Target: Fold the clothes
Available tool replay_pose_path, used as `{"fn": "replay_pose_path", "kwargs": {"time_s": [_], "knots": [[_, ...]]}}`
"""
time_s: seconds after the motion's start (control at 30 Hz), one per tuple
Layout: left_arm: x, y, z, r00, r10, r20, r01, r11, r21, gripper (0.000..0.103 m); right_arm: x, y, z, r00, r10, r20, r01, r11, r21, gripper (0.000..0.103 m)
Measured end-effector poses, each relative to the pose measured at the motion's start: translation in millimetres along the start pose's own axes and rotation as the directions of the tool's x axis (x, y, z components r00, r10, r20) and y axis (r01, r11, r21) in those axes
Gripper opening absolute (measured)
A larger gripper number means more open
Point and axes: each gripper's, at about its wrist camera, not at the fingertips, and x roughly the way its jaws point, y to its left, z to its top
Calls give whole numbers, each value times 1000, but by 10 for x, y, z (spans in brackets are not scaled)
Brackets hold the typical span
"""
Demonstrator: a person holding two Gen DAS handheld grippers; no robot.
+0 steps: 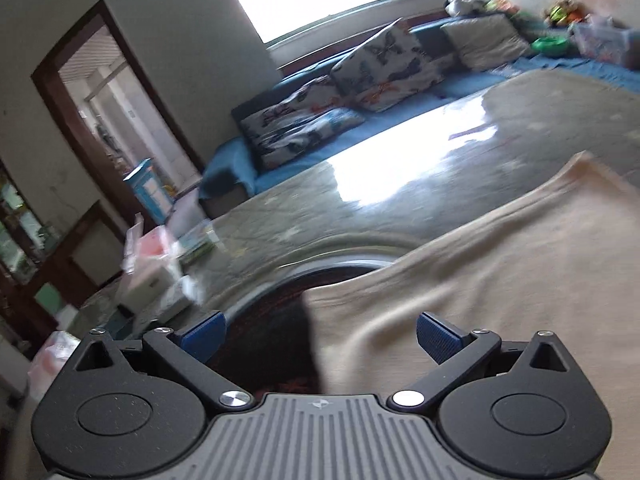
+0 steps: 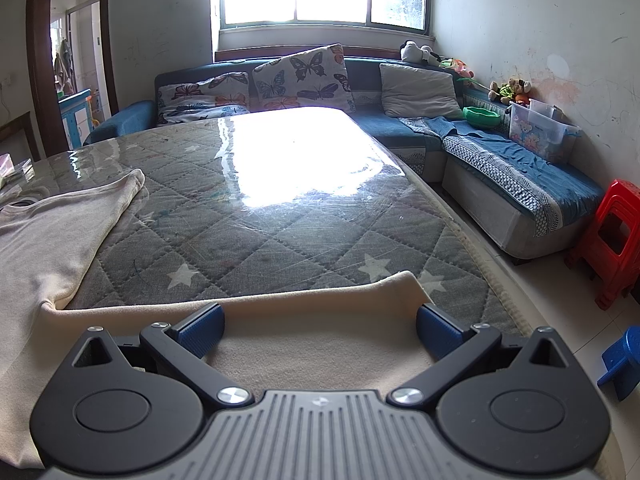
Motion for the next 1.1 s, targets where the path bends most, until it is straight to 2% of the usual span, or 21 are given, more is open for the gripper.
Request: {"fn": "replay_pose_path", "kwargs": {"time_s": [0.13, 0.33, 0.47, 0.53, 0.6, 0.67, 0.8, 0.87, 0.93, 1.0, 1.1], "knots": [[-397, -358, -32, 987, -154, 41, 154, 988, 18, 103, -51, -24, -22, 1000, -27, 3, 27, 1000, -9, 103], [-955, -891, -237, 929, -360, 83, 353, 932, 86, 103, -155, -90, -66, 997, -79, 11, 80, 997, -22, 103], [-1182, -1184, -420, 919, -380, 105, 358, 916, 179, 103, -224, -133, -96, 993, -114, 16, 115, 993, -31, 103], [-1249, -1287, -514, 921, -375, 110, 346, 913, 217, 103, -268, -154, -112, 990, -139, 22, 140, 989, -41, 103], [-1279, -1346, -579, 928, -347, 134, 311, 922, 232, 103, -339, -163, -119, 987, -155, 31, 157, 986, -55, 102], [-1310, -1345, -624, 933, -328, 149, 287, 926, 244, 103, -423, -177, -120, 988, -152, 37, 154, 986, -58, 98], [-1375, -1268, -633, 927, -342, 153, 308, 929, 207, 103, -622, -183, -120, 996, -77, 39, 78, 997, -27, 98], [-1421, -1215, -639, 922, -352, 160, 324, 929, 179, 103, -701, -144, -141, 999, -27, 32, 28, 999, -19, 94], [-1460, -1161, -642, 916, -366, 165, 343, 927, 152, 103, -718, -129, -179, 1000, -10, 16, 10, 1000, -10, 92], [-1471, -1120, -660, 907, -389, 161, 372, 920, 124, 103, -728, -117, -219, 1000, 4, 1, -4, 1000, -2, 86], [-1493, -1100, -703, 904, -400, 152, 387, 916, 107, 103, -744, -98, -279, 999, 25, -23, -24, 1000, 12, 75]]}}
